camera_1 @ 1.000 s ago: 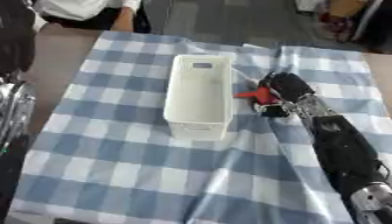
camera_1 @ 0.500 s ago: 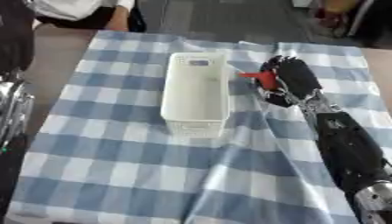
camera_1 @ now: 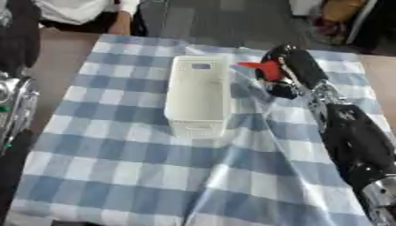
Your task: Pick up objects on the table and place them in the box.
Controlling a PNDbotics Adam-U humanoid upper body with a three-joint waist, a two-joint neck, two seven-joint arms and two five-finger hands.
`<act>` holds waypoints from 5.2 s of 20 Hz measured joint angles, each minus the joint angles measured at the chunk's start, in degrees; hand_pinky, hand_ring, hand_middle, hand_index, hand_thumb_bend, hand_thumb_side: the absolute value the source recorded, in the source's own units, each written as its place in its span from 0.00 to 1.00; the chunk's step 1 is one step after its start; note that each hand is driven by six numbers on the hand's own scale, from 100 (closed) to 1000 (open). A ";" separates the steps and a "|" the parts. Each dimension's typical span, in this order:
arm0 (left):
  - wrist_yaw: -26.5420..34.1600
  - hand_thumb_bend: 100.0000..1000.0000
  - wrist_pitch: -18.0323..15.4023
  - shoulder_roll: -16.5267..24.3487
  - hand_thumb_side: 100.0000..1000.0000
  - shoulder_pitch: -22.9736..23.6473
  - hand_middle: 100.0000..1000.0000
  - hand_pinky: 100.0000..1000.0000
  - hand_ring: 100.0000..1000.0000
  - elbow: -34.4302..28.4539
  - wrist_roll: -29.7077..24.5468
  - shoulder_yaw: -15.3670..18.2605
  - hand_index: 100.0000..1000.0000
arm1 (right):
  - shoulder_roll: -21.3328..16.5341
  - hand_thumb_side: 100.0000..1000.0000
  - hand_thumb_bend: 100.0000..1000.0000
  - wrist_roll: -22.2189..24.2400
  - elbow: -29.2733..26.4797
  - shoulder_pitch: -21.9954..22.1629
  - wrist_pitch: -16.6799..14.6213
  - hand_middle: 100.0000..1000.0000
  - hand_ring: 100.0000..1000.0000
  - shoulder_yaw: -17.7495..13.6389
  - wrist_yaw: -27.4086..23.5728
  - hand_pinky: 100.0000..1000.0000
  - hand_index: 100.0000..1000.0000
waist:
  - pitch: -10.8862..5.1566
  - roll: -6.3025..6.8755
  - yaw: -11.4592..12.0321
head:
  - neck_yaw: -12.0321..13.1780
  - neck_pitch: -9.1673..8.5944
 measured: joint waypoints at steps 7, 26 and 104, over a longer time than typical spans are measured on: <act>0.00 0.20 -0.01 0.02 1.00 0.26 0.85 0.67 0.65 0.14 -0.24 -0.01 0.91 | -0.06 0.24 0.00 8.71 -4.97 -0.01 -2.81 0.00 0.00 3.98 -11.33 0.00 0.04 | -0.68 -0.12 -0.23 | 0.88 0.60; 0.00 0.20 0.00 -0.04 1.00 -0.93 0.85 0.68 0.65 0.09 -0.42 -0.04 0.91 | 2.53 0.30 0.00 24.63 -11.30 -3.02 -4.67 0.00 0.00 9.42 -29.31 0.00 0.04 | -0.47 -0.67 1.46 | 2.30 0.61; -0.02 0.20 0.00 -0.47 1.00 -1.55 0.84 0.67 0.65 -0.52 -0.40 -0.04 0.91 | 0.58 0.85 0.00 26.33 -17.01 1.64 -5.07 0.68 0.54 8.11 -34.01 0.31 0.75 | -0.27 -1.15 1.12 | -1.61 -10.95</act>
